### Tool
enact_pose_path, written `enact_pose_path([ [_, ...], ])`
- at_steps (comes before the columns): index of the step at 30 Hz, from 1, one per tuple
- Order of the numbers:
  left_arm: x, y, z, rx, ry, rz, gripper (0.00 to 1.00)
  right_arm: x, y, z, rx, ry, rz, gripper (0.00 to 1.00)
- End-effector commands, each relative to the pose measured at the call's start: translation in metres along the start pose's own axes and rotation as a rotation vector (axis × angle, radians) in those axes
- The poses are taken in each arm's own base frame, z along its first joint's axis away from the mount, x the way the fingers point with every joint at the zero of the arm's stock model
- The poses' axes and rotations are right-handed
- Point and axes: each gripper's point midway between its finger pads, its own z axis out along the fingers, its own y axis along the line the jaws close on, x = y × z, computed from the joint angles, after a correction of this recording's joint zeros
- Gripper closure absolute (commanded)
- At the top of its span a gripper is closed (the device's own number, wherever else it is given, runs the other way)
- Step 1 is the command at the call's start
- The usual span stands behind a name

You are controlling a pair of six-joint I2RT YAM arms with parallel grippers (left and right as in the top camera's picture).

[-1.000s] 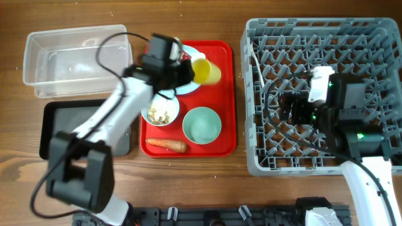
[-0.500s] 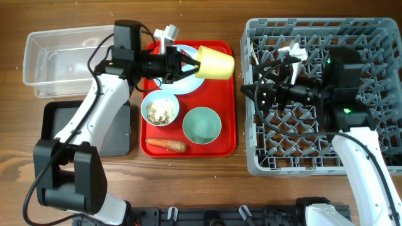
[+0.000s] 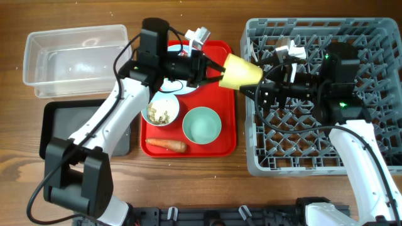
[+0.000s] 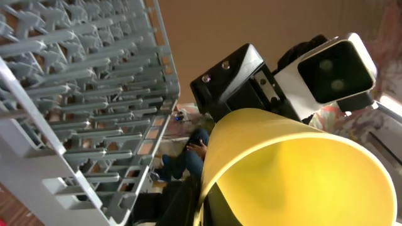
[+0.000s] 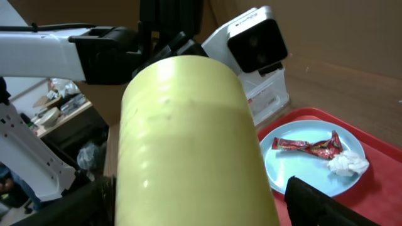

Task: Sort waste into correct bins and load items into the dishwasher rack
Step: 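Lift yellow cup and hand it to the right gripper, then carry yellow cup with right gripper to the rack's right side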

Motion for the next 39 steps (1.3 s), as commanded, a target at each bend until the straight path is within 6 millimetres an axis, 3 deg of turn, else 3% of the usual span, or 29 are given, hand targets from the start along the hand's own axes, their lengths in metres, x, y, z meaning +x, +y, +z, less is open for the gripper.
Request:
enact_pose_path([
  [1,0.004,-0.014,0.004,0.02,0.022,0.014,0.96,-0.007,0.01,0.001,-0.06,-0.013,-0.047,0.22],
  [6,0.005,-0.015,0.004,0.02,0.023,0.014,0.96,-0.01,0.014,0.0,-0.084,-0.02,-0.065,0.39],
  [12,0.004,-0.015,0.004,0.02,0.022,0.015,0.94,-0.01,0.013,0.0,-0.079,-0.019,-0.045,0.41],
  [15,0.001,-0.013,0.0,0.017,0.009,0.018,0.66,-0.01,0.011,0.0,-0.067,-0.017,0.008,0.41],
  [18,-0.006,-0.01,-0.012,0.01,-0.023,0.032,0.51,-0.007,-0.004,0.001,0.017,-0.01,0.08,0.41],
  [23,-0.022,0.023,-0.04,-0.117,-0.143,0.01,0.43,0.008,-0.03,-0.002,0.177,0.024,0.159,0.41],
  [28,-0.015,0.109,-0.088,-0.54,-0.27,-0.121,0.37,0.023,-0.062,-0.012,0.382,0.061,0.21,0.43],
  [30,-0.002,0.14,-0.124,-0.761,-0.318,-0.215,0.35,0.035,-0.078,-0.022,0.503,0.095,0.249,0.43],
  [31,0.002,0.146,-0.137,-0.828,-0.339,-0.239,0.33,0.038,-0.083,-0.027,0.54,0.105,0.261,0.44],
  [32,0.006,0.15,-0.151,-0.891,-0.362,-0.259,0.32,0.041,-0.088,-0.035,0.595,0.118,0.281,0.44],
  [33,0.014,0.15,-0.183,-1.017,-0.424,-0.289,0.3,0.041,-0.096,-0.051,0.675,0.134,0.311,0.45],
  [35,0.019,0.142,-0.212,-1.116,-0.492,-0.292,0.29,0.037,-0.103,-0.074,0.776,0.149,0.348,0.45],
  [37,0.026,0.122,-0.243,-1.201,-0.586,-0.276,0.28,0.028,-0.108,-0.11,0.926,0.168,0.394,0.45],
  [39,0.029,0.094,-0.261,-1.217,-0.678,-0.23,0.27,0.015,-0.109,-0.15,1.071,0.167,0.427,0.45],
])
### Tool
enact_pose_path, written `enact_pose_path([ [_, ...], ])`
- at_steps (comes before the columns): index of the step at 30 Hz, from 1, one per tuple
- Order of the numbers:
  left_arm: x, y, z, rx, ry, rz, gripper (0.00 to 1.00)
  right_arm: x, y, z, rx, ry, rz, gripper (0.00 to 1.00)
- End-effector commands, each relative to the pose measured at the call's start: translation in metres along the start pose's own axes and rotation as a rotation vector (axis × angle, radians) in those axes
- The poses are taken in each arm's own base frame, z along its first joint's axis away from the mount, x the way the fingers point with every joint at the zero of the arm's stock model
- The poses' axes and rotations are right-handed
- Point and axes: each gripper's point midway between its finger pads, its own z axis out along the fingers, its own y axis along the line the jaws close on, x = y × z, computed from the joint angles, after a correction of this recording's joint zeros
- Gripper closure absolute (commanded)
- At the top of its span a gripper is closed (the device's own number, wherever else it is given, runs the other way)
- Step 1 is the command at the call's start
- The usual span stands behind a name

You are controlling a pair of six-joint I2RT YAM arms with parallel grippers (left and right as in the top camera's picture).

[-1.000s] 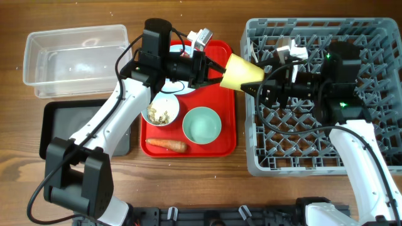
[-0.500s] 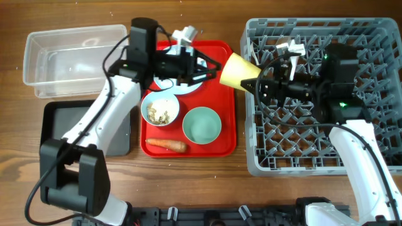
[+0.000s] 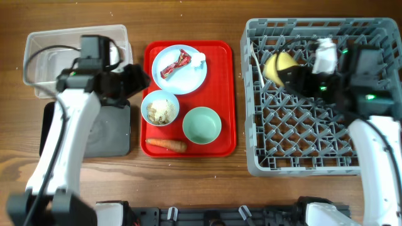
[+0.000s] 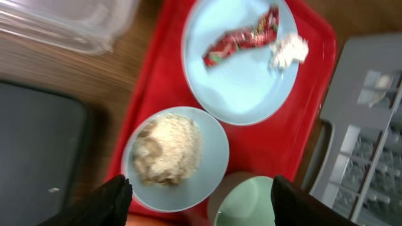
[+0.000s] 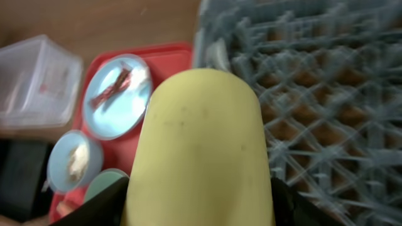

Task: Sort waste into correct bins and load items into the dishwasher rack
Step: 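Carry yellow cup with right gripper to the rack's right side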

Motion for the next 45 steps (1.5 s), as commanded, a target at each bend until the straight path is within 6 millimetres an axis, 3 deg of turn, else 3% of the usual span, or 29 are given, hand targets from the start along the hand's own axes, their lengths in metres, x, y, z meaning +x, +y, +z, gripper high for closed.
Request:
enact_pose_path([
  [1,-0.023,0.014,-0.063,-0.063,-0.232,0.021,0.26,-0.037,-0.054,-0.057,0.304,-0.093,0.057,0.46],
  [4,-0.023,0.009,-0.084,-0.042,-0.292,0.031,0.25,-0.033,-0.096,-0.088,0.479,-0.097,0.157,0.46],
  [9,-0.018,0.01,-0.088,-0.043,-0.289,0.03,0.24,0.019,-0.167,-0.116,0.708,0.034,0.427,0.45],
  [15,-0.017,0.011,-0.087,-0.047,-0.282,0.029,0.23,0.057,-0.205,-0.116,0.748,0.164,0.602,0.4],
  [22,-0.016,0.011,-0.087,-0.048,-0.279,0.028,0.23,0.069,-0.225,-0.077,0.68,0.263,0.646,0.37],
  [24,-0.016,0.011,-0.087,-0.049,-0.278,0.028,0.24,0.073,-0.229,-0.071,0.677,0.282,0.652,0.26],
  [25,-0.015,0.011,-0.087,-0.05,-0.276,0.027,0.24,0.074,-0.23,-0.069,0.676,0.289,0.655,0.14],
  [27,-0.015,0.012,-0.087,-0.05,-0.276,0.027,0.23,0.073,-0.232,-0.068,0.676,0.287,0.655,0.0],
  [30,-0.015,0.012,-0.087,-0.05,-0.276,0.027,0.16,0.071,-0.229,-0.064,0.646,0.277,0.658,0.0],
  [33,-0.015,0.011,-0.087,-0.049,-0.276,0.027,0.01,0.064,-0.217,-0.054,0.55,0.257,0.672,0.0],
  [41,-0.015,0.011,-0.087,-0.049,-0.276,0.027,0.0,0.058,-0.201,-0.048,0.448,0.247,0.662,0.05],
  [45,-0.015,0.011,-0.087,-0.049,-0.276,0.027,0.0,0.012,-0.214,-0.059,0.483,0.032,0.588,0.18],
])
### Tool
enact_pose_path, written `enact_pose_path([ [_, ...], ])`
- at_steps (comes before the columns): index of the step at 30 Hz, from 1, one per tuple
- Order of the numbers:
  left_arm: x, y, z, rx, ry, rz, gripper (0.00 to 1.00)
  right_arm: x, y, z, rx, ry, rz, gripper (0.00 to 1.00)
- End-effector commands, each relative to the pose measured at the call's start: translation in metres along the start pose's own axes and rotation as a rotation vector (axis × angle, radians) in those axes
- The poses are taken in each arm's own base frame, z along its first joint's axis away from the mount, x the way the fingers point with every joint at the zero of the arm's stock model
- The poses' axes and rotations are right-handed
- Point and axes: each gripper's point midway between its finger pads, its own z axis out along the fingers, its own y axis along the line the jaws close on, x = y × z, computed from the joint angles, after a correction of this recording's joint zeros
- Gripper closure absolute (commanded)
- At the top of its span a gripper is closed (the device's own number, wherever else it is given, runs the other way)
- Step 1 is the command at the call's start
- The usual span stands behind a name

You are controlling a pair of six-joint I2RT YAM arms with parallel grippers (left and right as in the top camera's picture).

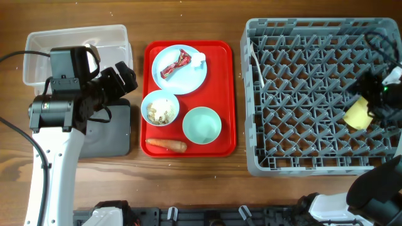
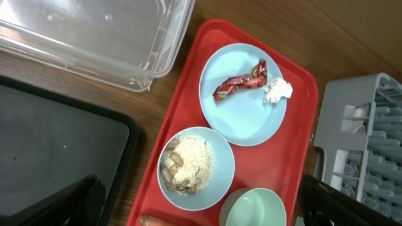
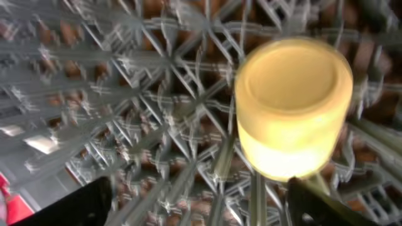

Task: Sort waste into correct bins and load items into the dishwasher rack
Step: 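Carry yellow cup with right gripper to the rack's right side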

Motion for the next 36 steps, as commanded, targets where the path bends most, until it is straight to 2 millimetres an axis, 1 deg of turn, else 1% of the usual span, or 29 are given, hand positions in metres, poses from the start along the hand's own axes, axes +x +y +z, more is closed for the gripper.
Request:
enact_pose_path([
  [1,-0.004,0.002,-0.003,-0.008,-0.017,0.003,0.0,-0.041,0.014,-0.025,-0.048,-0.202,-0.025,0.27],
  [2,-0.003,0.002,-0.003,-0.008,-0.017,0.003,0.0,-0.051,0.016,-0.026,-0.053,-0.239,-0.034,0.33],
  [3,-0.003,0.002,-0.003,-0.009,-0.016,0.003,0.0,-0.053,0.015,-0.024,-0.052,-0.242,-0.035,0.37],
  [5,-0.002,0.002,-0.003,-0.011,-0.012,0.002,0.0,-0.051,0.01,-0.016,-0.027,-0.22,-0.027,0.37],
  [7,-0.002,0.003,-0.003,-0.012,-0.009,0.002,0.0,-0.046,-0.003,-0.003,0.029,-0.185,-0.012,0.36],
  [9,-0.001,0.003,-0.003,-0.014,-0.006,0.001,0.0,-0.039,-0.006,0.004,0.032,-0.159,-0.008,0.36],
  [11,0.0,0.003,-0.003,-0.015,-0.004,0.001,0.0,-0.035,-0.009,0.007,0.045,-0.143,-0.002,0.36],
  [14,0.0,0.003,-0.003,-0.015,-0.004,0.001,0.0,-0.033,-0.024,0.006,0.131,-0.143,0.025,0.36],
  [18,0.0,0.003,-0.003,-0.015,-0.003,0.001,0.0,-0.027,-0.026,0.008,0.14,-0.118,0.03,0.35],
  [21,0.001,0.004,-0.003,-0.017,0.002,0.0,0.0,-0.019,-0.029,0.018,0.145,-0.088,0.036,0.35],
  [24,0.001,0.004,-0.003,-0.018,0.002,0.0,0.0,-0.016,-0.032,0.026,0.145,-0.084,0.036,0.34],
  [27,0.001,0.004,-0.003,-0.018,0.002,0.0,0.0,-0.007,-0.033,0.034,0.141,-0.06,0.039,0.32],
  [29,0.001,0.004,-0.003,-0.018,0.002,0.0,0.0,-0.002,-0.031,0.034,0.127,-0.037,0.042,0.32],
  [34,0.001,0.004,-0.003,-0.018,0.002,0.0,0.0,0.029,-0.033,0.033,0.139,0.086,0.062,0.27],
  [36,0.001,0.004,-0.003,-0.018,0.002,0.0,0.0,0.036,-0.034,0.031,0.144,0.117,0.067,0.26],
])
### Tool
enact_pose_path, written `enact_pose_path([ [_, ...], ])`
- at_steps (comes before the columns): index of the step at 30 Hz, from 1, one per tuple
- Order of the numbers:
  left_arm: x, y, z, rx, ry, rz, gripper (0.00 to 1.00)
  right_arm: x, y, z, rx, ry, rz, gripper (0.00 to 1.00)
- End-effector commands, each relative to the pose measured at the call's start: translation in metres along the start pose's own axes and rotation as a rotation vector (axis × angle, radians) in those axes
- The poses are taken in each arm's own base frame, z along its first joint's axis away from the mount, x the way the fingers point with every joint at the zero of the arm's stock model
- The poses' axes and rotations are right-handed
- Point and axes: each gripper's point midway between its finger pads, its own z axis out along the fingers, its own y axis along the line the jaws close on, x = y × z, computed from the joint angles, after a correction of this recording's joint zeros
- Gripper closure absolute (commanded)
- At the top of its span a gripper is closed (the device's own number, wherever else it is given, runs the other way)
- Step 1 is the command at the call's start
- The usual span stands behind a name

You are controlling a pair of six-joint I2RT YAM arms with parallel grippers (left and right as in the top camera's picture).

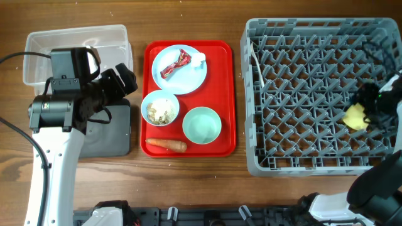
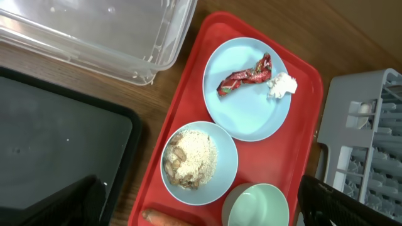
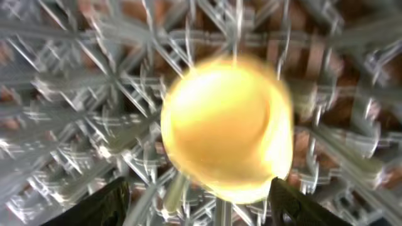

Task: Sort waste into correct bins and load items into the dishwasher rack
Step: 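Carry yellow cup with right gripper to the rack's right side, then lower yellow cup into the rack and open the right gripper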

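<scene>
The yellow cup (image 1: 353,117) sits base up in the right part of the grey dishwasher rack (image 1: 301,75). In the right wrist view the cup (image 3: 226,132) is blurred and fills the middle. My right gripper (image 1: 372,108) hangs just above it, open, one finger on each side, with a gap at the left finger (image 3: 103,204). My left gripper (image 1: 124,81) is open and empty, left of the red tray (image 1: 229,94). The tray holds a plate (image 2: 246,100) with a red wrapper (image 2: 244,76) and tissue (image 2: 281,83), a bowl of food scraps (image 2: 200,160), a green bowl (image 2: 257,206) and a carrot (image 1: 166,145).
A clear plastic bin (image 1: 75,50) stands at the back left. A black bin (image 1: 110,135) lies in front of it, partly under my left arm. The rack fills the right side of the wooden table.
My right gripper has come closer over the cup, which now lies centred between its fingers instead of off to the right. The left arm has barely moved.
First both grippers were at the yellow cup above the tray's right edge. Then my right gripper carried it over the rack's back left while the left stood open near the bins. Later the cup stood base up at the rack's right, where it remains.
</scene>
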Motion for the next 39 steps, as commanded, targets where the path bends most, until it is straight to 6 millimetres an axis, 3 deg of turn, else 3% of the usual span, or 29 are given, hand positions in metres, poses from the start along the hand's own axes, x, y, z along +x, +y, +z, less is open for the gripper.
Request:
enact_pose_path([
  [1,-0.003,0.001,-0.003,-0.006,-0.016,0.003,0.0,0.013,0.001,0.005,-0.007,0.062,0.016,0.26],
  [5,-0.003,0.001,-0.003,-0.006,-0.016,0.003,0.0,0.003,0.007,-0.016,-0.024,0.019,0.011,0.26],
  [8,-0.003,0.001,-0.003,-0.006,-0.016,0.003,0.0,-0.028,0.024,-0.053,-0.105,-0.159,-0.012,0.23],
  [11,-0.003,0.001,-0.003,-0.006,-0.016,0.003,0.0,-0.053,0.033,-0.068,-0.148,-0.286,-0.032,0.2],
  [13,-0.003,0.001,-0.003,-0.006,-0.016,0.003,0.0,-0.064,0.034,-0.061,-0.151,-0.306,-0.034,0.2],
  [18,-0.003,0.001,-0.003,-0.006,-0.016,0.003,0.0,-0.065,0.031,-0.02,-0.136,-0.216,-0.022,0.19],
  [21,-0.003,0.001,-0.003,-0.006,-0.015,0.003,0.0,-0.059,0.028,0.003,-0.124,-0.148,-0.013,0.19],
  [23,-0.003,0.001,-0.003,-0.006,-0.016,0.003,0.0,-0.052,0.027,0.006,-0.121,-0.112,-0.009,0.19],
  [28,-0.003,0.001,-0.003,-0.006,-0.016,0.003,0.0,-0.005,0.019,0.005,-0.085,0.074,0.043,0.2],
  [35,-0.003,0.001,-0.003,-0.006,-0.016,0.003,0.0,0.016,0.016,-0.017,-0.072,0.112,0.046,0.22],
  [39,-0.003,0.001,-0.003,-0.006,-0.015,0.003,0.0,0.027,0.006,-0.02,-0.016,0.148,0.047,0.21],
])
